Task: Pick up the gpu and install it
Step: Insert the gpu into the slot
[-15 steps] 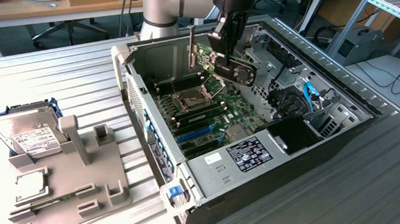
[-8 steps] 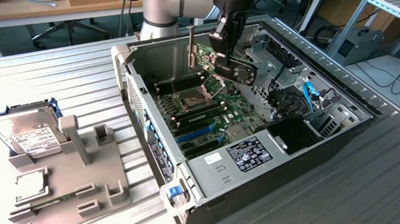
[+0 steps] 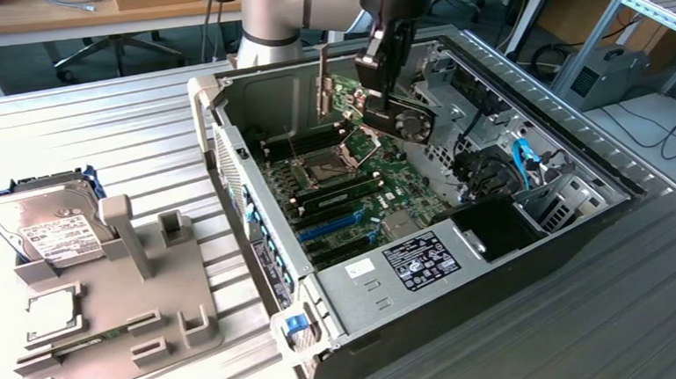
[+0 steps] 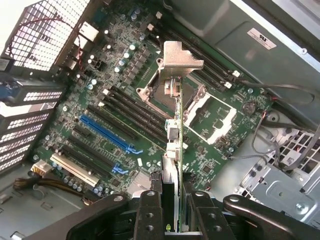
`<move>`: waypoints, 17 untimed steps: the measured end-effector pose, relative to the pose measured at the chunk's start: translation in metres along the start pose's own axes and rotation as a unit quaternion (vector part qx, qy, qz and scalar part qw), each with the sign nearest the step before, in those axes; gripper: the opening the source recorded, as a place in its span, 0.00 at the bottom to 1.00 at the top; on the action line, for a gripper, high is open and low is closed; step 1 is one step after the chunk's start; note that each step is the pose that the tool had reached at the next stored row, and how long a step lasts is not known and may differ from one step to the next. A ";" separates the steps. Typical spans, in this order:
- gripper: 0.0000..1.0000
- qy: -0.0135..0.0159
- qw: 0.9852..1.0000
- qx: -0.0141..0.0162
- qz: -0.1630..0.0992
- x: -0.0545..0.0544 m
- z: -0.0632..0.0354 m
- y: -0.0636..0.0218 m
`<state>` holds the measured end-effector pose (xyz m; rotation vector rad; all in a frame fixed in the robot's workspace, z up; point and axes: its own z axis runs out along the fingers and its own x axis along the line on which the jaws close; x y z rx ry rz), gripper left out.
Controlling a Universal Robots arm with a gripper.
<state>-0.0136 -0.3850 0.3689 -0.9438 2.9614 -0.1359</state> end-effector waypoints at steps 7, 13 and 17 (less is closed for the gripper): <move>0.26 -0.006 0.997 0.001 -0.081 0.000 0.0000 0.0000; 0.26 -0.007 0.996 0.002 -0.092 0.000 0.0000 0.0000; 0.26 -0.008 0.995 0.002 -0.101 0.000 0.0000 0.0000</move>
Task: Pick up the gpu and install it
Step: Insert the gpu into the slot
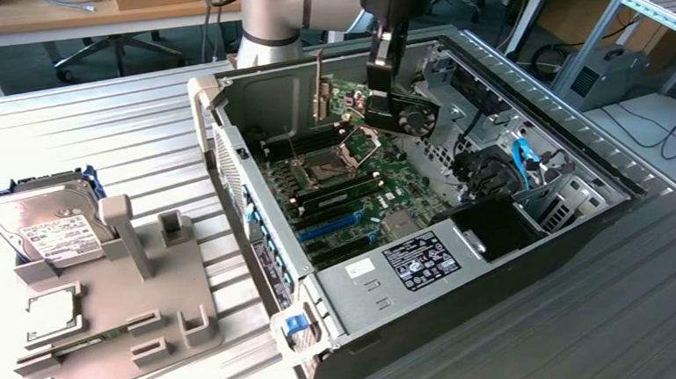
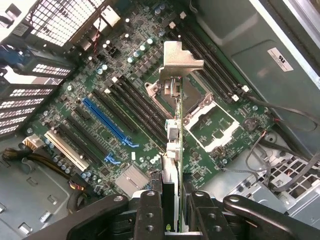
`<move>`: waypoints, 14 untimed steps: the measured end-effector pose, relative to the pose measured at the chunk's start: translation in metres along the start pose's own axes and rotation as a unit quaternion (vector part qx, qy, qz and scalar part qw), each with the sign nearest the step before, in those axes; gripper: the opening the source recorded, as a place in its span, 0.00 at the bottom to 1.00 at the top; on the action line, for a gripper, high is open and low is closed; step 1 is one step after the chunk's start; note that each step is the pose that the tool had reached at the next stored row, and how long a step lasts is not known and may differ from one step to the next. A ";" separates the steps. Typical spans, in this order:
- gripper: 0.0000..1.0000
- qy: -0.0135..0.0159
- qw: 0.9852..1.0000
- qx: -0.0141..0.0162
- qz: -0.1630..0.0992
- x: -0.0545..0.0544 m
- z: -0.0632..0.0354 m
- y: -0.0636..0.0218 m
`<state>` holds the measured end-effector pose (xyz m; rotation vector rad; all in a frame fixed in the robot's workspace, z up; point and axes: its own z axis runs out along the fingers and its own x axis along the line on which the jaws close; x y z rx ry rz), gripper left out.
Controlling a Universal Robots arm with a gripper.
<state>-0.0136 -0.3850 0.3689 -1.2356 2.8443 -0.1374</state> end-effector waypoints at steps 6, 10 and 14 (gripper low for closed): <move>0.26 -0.001 1.000 0.000 -0.012 0.000 0.0000 0.0000; 0.26 -0.001 1.000 0.000 -0.019 0.000 0.0000 0.0000; 0.26 -0.002 1.000 0.001 -0.029 0.000 0.0000 0.0000</move>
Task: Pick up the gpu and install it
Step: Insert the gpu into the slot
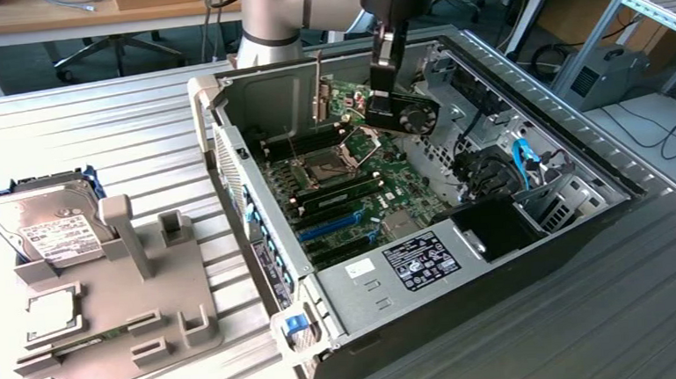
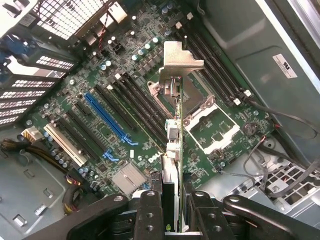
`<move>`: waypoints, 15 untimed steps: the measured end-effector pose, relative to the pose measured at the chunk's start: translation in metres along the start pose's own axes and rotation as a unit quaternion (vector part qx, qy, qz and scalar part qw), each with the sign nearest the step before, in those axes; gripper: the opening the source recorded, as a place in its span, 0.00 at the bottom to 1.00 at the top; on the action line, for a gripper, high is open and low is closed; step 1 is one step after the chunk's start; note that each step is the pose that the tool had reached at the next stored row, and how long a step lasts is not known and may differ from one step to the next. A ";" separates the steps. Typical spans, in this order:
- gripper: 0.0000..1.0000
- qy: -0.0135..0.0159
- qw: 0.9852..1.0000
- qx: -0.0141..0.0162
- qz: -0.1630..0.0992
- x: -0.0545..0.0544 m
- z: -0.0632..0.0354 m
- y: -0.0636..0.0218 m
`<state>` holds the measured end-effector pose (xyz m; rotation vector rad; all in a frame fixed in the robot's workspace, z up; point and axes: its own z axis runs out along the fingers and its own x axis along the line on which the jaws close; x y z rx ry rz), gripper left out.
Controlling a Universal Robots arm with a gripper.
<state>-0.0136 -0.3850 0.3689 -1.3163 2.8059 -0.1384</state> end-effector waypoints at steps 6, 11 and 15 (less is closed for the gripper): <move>0.26 -0.001 1.000 0.000 -0.011 0.000 0.0000 0.0000; 0.26 -0.001 1.000 0.001 -0.021 0.000 0.0000 0.0000; 0.26 -0.002 0.999 0.001 -0.034 0.000 0.0000 0.0000</move>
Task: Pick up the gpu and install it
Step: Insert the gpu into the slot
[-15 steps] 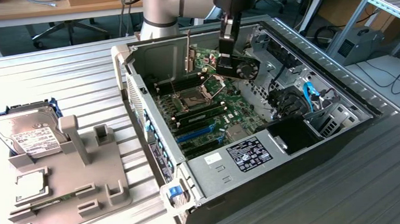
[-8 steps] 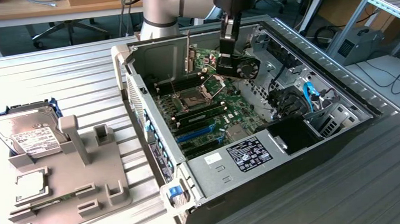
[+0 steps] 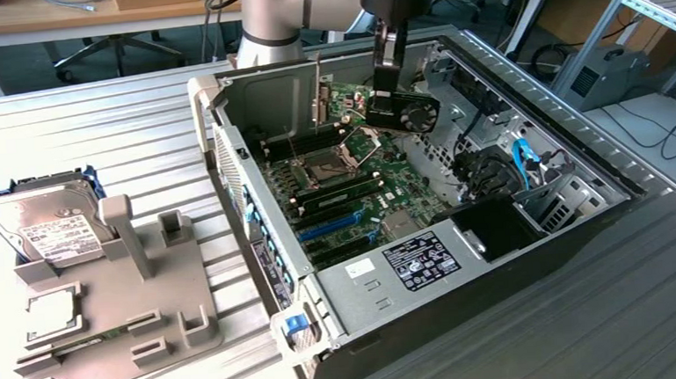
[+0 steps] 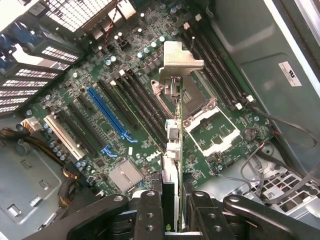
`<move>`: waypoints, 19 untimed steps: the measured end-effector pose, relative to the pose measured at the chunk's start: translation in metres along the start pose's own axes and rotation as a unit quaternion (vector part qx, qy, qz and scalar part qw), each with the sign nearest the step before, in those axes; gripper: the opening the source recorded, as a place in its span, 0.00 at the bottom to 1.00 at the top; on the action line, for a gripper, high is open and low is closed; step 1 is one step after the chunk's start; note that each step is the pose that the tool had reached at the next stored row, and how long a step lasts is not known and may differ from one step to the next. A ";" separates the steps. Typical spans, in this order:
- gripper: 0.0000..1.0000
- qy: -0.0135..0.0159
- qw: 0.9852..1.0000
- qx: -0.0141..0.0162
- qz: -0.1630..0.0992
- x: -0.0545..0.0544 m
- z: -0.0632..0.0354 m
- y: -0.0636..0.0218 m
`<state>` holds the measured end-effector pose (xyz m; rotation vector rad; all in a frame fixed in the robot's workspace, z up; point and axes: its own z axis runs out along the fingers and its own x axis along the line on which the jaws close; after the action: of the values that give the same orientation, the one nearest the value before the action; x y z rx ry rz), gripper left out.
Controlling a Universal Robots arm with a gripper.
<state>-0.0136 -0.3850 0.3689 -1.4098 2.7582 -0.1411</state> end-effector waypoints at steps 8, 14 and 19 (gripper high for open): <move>0.26 -0.001 1.000 0.001 -0.017 0.000 0.0000 0.0000; 0.26 -0.001 1.000 0.001 -0.027 0.000 0.0000 0.0000; 0.26 -0.002 0.999 0.001 -0.035 0.000 0.0000 0.0000</move>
<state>-0.0136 -0.3850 0.3689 -1.5063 2.7050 -0.1444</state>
